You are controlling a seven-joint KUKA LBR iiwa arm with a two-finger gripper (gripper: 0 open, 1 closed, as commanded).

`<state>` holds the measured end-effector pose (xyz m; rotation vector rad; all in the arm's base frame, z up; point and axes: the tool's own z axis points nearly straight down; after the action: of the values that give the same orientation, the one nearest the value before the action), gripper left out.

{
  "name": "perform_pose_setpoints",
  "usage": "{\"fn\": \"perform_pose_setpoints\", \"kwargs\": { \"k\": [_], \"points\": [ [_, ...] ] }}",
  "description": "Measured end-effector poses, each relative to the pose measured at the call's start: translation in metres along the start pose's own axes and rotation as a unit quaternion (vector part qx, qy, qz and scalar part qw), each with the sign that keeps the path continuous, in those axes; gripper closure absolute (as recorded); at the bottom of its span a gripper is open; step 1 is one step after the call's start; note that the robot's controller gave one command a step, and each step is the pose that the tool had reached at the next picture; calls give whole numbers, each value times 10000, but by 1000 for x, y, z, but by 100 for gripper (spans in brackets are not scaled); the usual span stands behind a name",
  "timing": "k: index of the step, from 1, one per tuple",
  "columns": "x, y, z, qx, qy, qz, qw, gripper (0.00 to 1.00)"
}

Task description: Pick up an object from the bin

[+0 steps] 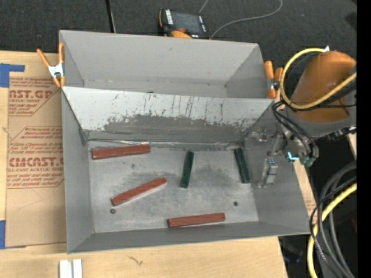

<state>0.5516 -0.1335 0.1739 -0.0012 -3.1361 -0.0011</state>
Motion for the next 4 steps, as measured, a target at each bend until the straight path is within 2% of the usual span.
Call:
{"fn": "perform_pose_setpoints", "kwargs": {
  "k": [1, 2, 3, 4],
  "points": [
    [-29, -10, 107, -6, -28, 814, 9967, 0],
    [-31, -6, 73, -8, -44, 3382, 9411, 0],
    [-34, -2, 73, -53, -27, 5039, 8637, 0],
    [-38, -1, 101, -65, -40, 6338, 7735, 0]
  ]
}}
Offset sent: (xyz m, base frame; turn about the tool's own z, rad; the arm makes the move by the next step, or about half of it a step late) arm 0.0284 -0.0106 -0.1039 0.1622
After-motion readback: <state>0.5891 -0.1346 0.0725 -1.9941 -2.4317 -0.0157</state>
